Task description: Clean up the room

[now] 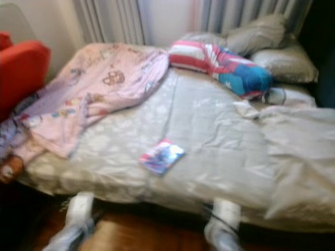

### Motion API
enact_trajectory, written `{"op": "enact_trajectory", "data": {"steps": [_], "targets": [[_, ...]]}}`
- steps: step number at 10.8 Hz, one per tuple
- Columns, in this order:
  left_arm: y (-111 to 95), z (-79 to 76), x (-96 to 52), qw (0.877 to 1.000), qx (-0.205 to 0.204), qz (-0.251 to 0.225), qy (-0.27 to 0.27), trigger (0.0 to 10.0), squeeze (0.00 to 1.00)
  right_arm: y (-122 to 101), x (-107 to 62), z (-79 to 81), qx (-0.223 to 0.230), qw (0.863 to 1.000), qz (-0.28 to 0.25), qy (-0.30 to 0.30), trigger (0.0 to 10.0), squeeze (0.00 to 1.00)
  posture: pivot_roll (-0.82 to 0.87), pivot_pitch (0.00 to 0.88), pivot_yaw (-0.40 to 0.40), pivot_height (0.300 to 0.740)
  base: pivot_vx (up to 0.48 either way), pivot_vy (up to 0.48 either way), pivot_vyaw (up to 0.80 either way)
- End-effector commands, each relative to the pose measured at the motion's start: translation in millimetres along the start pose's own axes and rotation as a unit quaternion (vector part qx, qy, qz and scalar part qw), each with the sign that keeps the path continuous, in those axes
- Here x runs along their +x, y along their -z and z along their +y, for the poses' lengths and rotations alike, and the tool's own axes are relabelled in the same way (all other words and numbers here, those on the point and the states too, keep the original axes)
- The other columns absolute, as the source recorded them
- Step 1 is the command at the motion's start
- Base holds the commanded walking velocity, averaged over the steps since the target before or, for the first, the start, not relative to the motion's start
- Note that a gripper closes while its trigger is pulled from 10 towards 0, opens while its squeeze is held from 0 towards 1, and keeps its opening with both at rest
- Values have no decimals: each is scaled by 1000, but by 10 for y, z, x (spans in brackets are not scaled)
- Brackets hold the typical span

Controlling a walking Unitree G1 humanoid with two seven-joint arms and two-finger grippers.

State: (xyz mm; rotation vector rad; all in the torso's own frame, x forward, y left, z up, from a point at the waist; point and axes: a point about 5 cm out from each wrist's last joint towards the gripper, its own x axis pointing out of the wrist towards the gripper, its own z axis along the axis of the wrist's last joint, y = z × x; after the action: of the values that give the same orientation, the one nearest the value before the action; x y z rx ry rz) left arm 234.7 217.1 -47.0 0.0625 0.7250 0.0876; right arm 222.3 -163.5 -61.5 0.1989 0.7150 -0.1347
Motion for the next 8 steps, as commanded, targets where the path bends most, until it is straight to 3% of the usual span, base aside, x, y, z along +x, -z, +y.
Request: {"op": "enact_trajectory", "data": {"steps": [1, 6, 8], "targets": [[-24, -67, 11, 1000, 6, -2, 9, 10000, 0, 40, -19, -105, -1, 1000, 7, 14, 10000, 0, 91, 41, 73, 740, 0, 480, 0], [-36, -47, 14, 1000, 6, -3, 7, 10000, 0, 16, -13, -89, 1, 1000, 2, 13, 10000, 0, 91, 52, 77, 740, 0, 480, 0], [-38, -54, 14, 1000, 11, -3, 10, 10000, 0, 17, -13, -83, 0, 1000, 1, 11, 10000, 0, 93, 49, 77, 740, 0, 180, 0]]}}
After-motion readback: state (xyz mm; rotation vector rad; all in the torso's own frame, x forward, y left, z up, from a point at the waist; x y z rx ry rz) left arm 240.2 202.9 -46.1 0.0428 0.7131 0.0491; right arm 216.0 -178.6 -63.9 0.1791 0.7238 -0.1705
